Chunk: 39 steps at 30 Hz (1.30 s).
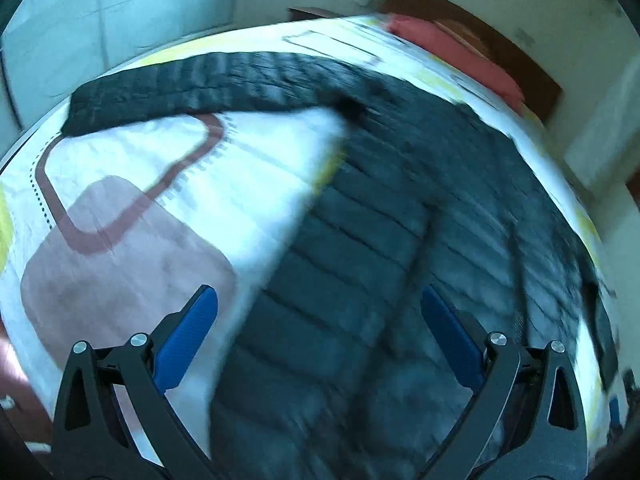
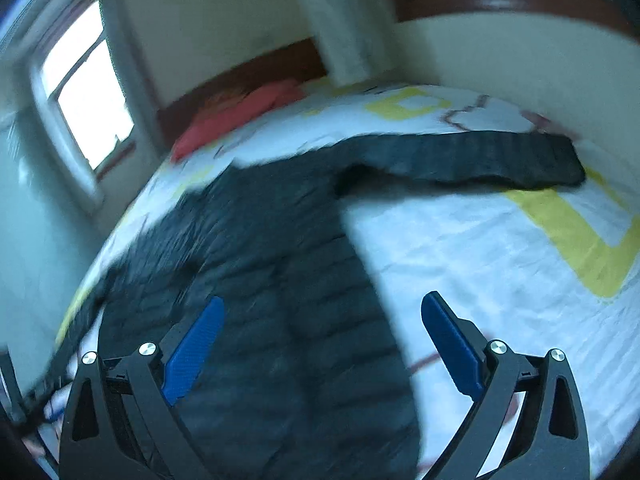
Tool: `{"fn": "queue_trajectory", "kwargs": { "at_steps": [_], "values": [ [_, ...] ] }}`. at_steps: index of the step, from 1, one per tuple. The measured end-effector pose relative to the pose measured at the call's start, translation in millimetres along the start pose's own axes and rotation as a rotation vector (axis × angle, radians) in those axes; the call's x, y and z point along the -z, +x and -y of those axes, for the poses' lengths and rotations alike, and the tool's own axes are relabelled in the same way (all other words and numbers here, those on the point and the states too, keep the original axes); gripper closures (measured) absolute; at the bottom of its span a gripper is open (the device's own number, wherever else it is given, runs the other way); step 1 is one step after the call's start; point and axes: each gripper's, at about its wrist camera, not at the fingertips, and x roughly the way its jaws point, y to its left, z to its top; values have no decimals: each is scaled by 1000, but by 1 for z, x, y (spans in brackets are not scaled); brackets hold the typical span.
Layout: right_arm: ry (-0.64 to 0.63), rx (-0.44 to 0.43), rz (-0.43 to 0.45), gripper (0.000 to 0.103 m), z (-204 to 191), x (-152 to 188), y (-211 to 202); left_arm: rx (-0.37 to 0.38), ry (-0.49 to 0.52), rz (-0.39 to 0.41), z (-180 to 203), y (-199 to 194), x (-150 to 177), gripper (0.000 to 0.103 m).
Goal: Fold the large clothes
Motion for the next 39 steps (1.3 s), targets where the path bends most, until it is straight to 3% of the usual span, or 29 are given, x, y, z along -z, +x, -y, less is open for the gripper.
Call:
{"fn": "queue_trajectory", "kwargs": {
  "at_steps": [1, 2, 3, 7, 10, 11, 12, 14, 19, 22, 28, 30, 32, 35, 39],
  "values": [
    [51, 12, -1, 26, 21, -10, 9, -23, -15, 7, -6, 6, -6, 8],
    [85, 25, -1, 43, 34, -15, 14, -62, -27, 18, -13, 15, -13, 20],
    [128, 43, 3, 46, 50, -21, 20, -90, -35, 18, -20, 21, -18, 24],
    [327, 23, 43, 44, 118, -43, 38, -151, -117, -19, -48, 50, -37, 34],
    [499, -3, 95, 31, 173, -56, 51, -160, -188, -25, -67, 60, -46, 34],
    [528, -6, 102, 31, 185, -58, 54, -161, -203, -16, -71, 61, -49, 34],
    [560, -12, 110, 31, 196, -60, 58, -167, -216, -4, -75, 61, -53, 33],
    [609, -23, 122, 30, 217, -64, 67, -165, -236, 8, -79, 63, -59, 19],
    [671, -10, 184, 31, 247, -72, 86, -174, -255, 40, -84, 66, -64, 13],
    [646, 20, 240, 21, 246, -83, 88, -210, -272, 53, -90, 64, -61, 13],
    [625, 66, 314, 22, 259, -102, 101, -260, -246, 78, -93, 66, -64, 12],
    [621, 96, 320, 29, 264, -106, 106, -246, -250, 94, -94, 65, -63, 12],
    [638, 138, 293, 63, 270, -109, 115, -231, -257, 106, -97, 64, -61, 12],
    [652, 114, 310, 85, 272, -111, 111, -229, -242, 111, -97, 67, -60, 12],
    [560, 74, 337, 86, 242, -124, 95, -259, -189, 110, -92, 72, -58, 9]
  ]
}}
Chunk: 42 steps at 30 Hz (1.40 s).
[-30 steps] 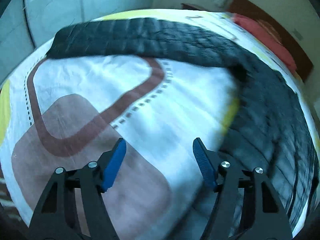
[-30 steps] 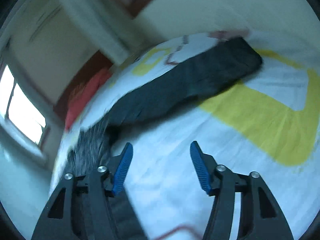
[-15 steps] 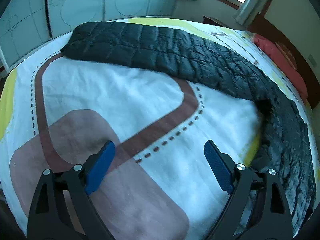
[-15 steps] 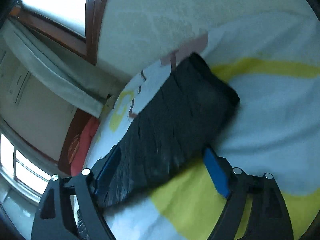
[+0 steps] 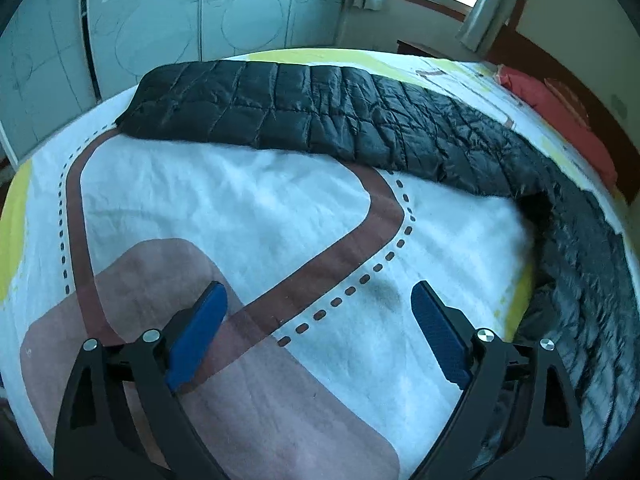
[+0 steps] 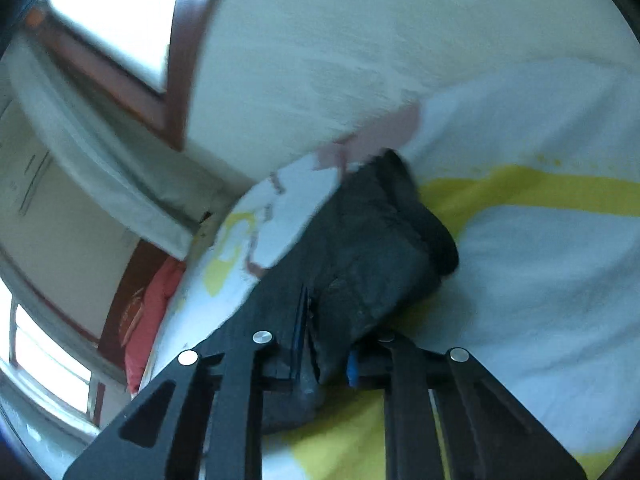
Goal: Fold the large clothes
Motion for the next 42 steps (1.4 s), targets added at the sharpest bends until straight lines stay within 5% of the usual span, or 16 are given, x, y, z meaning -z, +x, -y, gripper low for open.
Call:
{"fn": "queue_trajectory", "kwargs": {
  "at_steps": [10, 23, 30, 42],
  "values": [
    [-371, -245, -59, 87, -189, 70, -20, -70, 86, -2, 14, 14, 1, 2],
    [-676, -423, -361, 87, -371, 287, 27, -50, 88, 37, 11, 17, 7, 2],
    [-798, -452, -487, 87, -420, 381, 47, -42, 86, 52, 11, 18, 9, 2],
    [-983, -399, -676, 87, -425, 489, 41, -42, 86, 64, 11, 18, 11, 2]
  ]
}}
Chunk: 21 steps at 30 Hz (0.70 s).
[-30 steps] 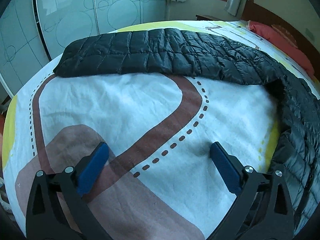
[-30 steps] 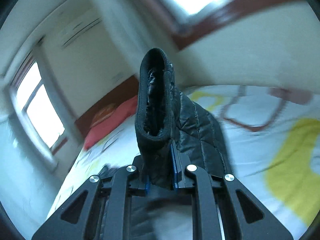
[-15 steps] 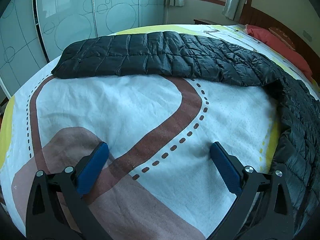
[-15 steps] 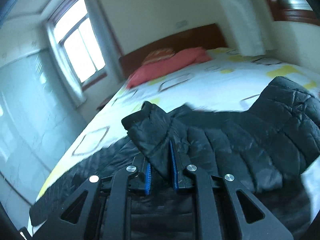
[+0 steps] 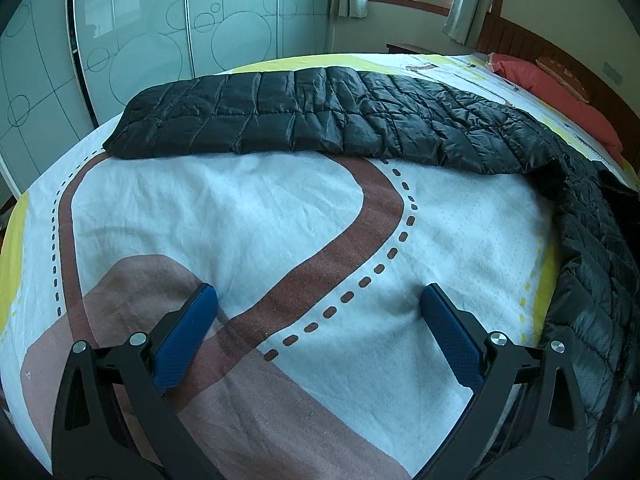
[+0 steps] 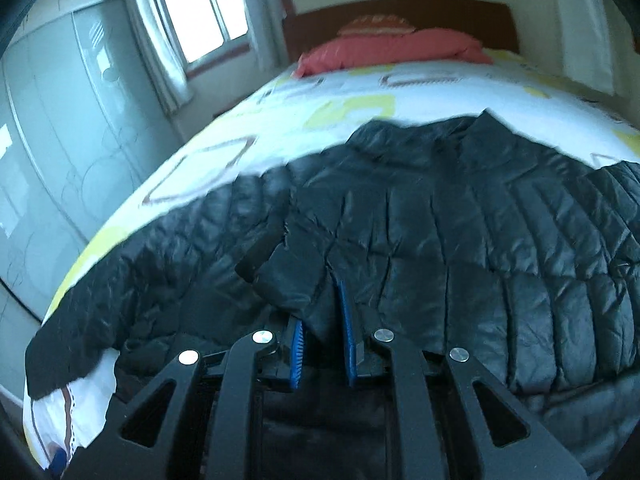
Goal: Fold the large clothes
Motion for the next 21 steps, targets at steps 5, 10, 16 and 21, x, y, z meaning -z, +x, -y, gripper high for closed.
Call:
{"fn": "queue_trajectory", "kwargs": {
  "at_steps": [5, 10, 16, 21],
  "values": [
    [-70, 24, -77, 82, -14, 5, 12, -1, 1, -1, 0, 0, 0, 2],
    [-77, -33, -74, 36, -25, 12, -3, -1, 1, 1, 0, 0, 1, 2],
    [-126, -93, 26, 31, -28, 18, -61, 0, 0, 1, 0, 0, 1, 2],
    [-25, 67, 140, 43, 65, 0, -115, -2, 1, 1, 0, 0, 1, 2]
  ]
}}
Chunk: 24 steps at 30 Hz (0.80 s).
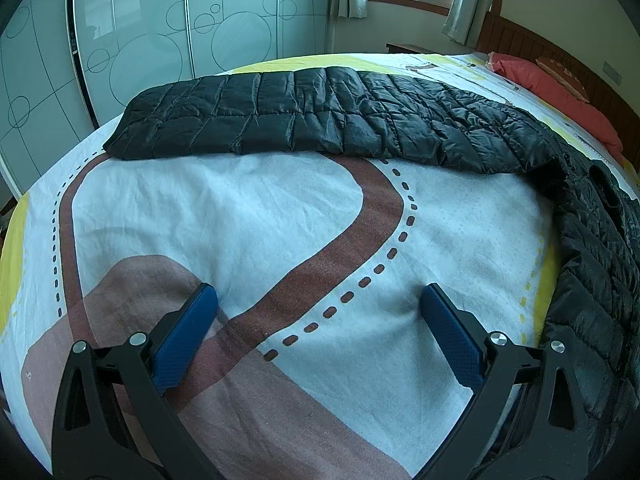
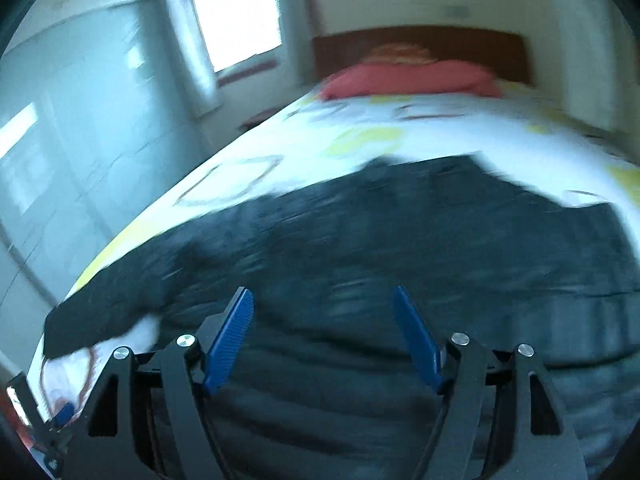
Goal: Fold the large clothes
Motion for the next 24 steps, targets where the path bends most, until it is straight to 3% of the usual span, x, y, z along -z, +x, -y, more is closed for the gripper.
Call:
{"fn": "queue_trajectory", "kwargs": {
  "at_steps": [1, 3, 6, 9, 12, 18, 24],
  "values": [
    [31, 54, 0, 57, 26, -4, -3, 1, -1, 0, 0, 0, 0, 2],
    [156, 153, -10, 67, 97, -12, -7, 0, 0, 0, 0, 0, 0, 2],
    [294, 327, 1, 69, 182, -10, -15, 0, 0, 0, 0, 0, 0, 2],
    [339, 397, -24, 69, 222, 0, -11, -2, 2, 0, 0, 0, 0, 2],
    [313, 376, -113, 69, 232, 20, 18, -1, 1, -1, 0, 1, 0, 2],
    [263, 396, -138, 69, 228, 15, 18, -2, 1, 0, 0, 1, 0, 2],
    [200, 398, -54, 69, 211, -14, 17, -3, 3, 0, 0, 1, 0, 2]
  ]
}}
